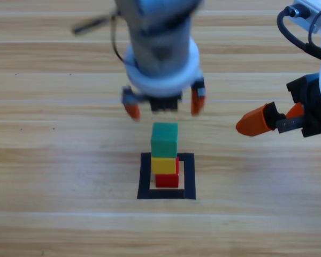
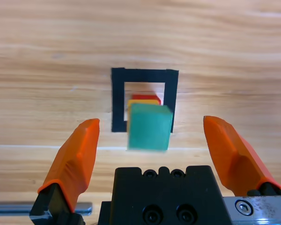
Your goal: Stack the blocks in the rectangular block: red at the bottom, yellow in the middle, green on top
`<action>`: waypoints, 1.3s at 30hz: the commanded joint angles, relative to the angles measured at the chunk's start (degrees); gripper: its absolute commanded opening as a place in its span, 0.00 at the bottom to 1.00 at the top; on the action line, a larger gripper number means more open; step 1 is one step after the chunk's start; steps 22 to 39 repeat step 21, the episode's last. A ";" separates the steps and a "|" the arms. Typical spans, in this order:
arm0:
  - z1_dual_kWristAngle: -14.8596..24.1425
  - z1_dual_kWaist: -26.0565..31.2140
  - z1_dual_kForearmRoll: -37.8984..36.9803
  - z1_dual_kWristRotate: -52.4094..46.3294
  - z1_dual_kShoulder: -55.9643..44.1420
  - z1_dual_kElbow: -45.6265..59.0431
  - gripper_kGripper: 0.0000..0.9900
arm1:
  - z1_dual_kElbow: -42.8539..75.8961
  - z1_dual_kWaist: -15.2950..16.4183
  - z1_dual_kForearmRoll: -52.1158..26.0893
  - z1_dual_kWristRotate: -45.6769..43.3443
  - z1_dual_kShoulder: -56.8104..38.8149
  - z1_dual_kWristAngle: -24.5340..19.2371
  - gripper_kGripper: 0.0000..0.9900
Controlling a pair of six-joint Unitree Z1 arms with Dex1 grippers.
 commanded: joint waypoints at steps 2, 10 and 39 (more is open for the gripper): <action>8.09 -9.38 -2.74 -3.90 -14.65 12.54 0.96 | 1.51 -1.11 -1.18 -0.85 -1.96 -0.65 1.00; 14.07 -17.56 -16.19 -7.42 -28.97 39.35 0.99 | 1.60 -1.11 -1.44 -1.03 -1.87 -0.30 1.00; 14.60 -17.65 -18.91 -7.24 -32.31 46.03 1.00 | 1.60 -1.11 -1.44 -1.12 -1.44 -0.39 1.00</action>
